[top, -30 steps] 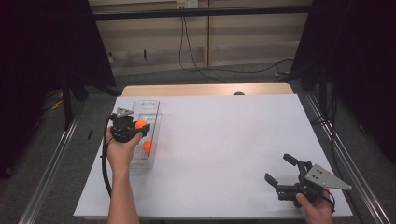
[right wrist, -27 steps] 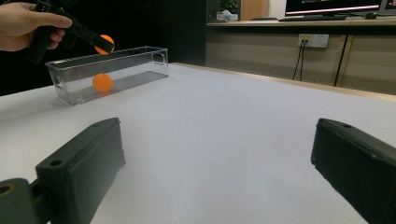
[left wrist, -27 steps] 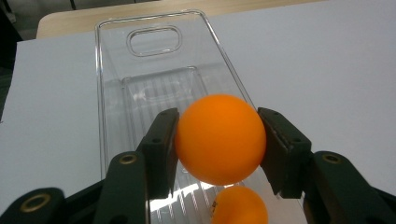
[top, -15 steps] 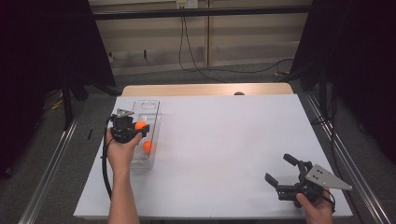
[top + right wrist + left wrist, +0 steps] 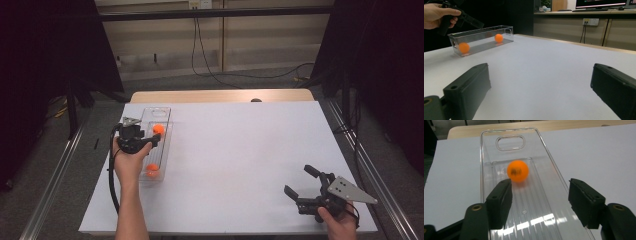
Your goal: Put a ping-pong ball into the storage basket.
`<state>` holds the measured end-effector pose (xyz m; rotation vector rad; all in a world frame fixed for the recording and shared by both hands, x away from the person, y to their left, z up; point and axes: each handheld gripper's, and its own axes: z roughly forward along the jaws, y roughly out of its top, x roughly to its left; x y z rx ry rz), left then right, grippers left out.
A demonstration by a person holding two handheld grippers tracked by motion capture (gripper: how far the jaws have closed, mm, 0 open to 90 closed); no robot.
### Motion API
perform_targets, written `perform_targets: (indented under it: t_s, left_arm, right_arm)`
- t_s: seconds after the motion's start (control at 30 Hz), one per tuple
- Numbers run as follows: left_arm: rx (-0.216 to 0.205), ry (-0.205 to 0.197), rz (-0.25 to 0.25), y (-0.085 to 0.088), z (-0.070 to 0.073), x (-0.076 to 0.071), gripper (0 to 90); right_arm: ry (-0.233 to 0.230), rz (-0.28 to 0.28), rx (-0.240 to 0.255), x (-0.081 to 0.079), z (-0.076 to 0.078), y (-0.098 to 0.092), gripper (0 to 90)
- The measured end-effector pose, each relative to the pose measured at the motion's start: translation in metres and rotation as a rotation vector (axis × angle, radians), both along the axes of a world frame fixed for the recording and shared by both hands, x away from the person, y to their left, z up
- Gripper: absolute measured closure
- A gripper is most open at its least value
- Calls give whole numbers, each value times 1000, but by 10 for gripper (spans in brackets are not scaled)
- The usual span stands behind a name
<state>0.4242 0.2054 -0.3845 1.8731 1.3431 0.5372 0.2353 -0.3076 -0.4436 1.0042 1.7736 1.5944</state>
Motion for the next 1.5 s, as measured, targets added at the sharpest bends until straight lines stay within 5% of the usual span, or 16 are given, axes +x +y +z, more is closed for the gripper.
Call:
perform_targets:
  t_s: [0.3,0.73,1.2,1.5]
  left_arm:
    - [3,-32,-28,-2,3,-6,247]
    - [-90,-98,-107,-8,4,-28,124]
    - [-151,-199,-149,4,-7,-77,74]
    - [-192,-261,-130,17,-18,-101,53]
  right_arm:
    - [3,0,0,-1,0,0,18]
    - [0,-6,2,-1,0,-1,18]
    - [2,-8,1,-1,0,-1,18]
    - [5,-12,-1,0,0,-1,18]
